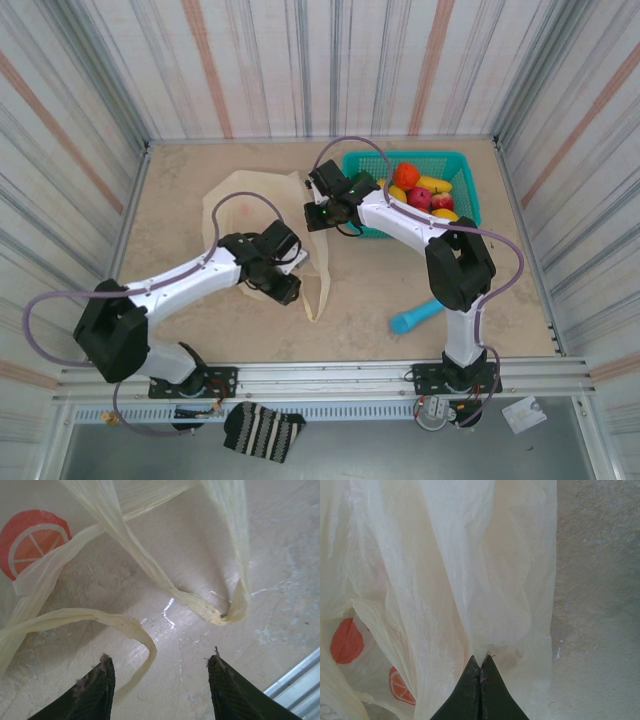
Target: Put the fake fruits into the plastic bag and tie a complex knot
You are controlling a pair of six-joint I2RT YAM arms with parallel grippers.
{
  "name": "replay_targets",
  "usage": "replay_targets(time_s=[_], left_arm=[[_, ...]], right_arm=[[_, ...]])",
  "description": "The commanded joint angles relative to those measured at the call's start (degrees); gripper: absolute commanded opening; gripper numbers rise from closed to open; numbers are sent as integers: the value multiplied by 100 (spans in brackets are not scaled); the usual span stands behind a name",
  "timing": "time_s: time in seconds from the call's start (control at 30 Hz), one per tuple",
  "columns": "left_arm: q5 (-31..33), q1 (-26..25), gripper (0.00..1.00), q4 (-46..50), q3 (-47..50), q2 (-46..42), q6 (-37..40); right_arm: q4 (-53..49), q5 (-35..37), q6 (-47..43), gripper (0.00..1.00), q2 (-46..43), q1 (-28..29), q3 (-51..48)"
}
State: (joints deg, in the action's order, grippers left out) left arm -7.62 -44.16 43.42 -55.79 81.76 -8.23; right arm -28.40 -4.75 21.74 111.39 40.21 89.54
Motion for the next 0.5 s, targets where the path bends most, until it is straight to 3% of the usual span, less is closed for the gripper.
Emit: replay_targets(time_s=[0.0, 0.33, 0.47], left_arm=[[28, -23, 52, 14, -54, 296, 184], [-437, -79, 45, 61, 206, 724, -70], [-300, -141, 45, -40, 323, 793, -171]], right_arm=[[-95, -44, -170, 0, 28, 13, 130], [-60, 46, -144, 0, -21, -42, 108], [10, 62, -117, 0, -53, -66, 81]])
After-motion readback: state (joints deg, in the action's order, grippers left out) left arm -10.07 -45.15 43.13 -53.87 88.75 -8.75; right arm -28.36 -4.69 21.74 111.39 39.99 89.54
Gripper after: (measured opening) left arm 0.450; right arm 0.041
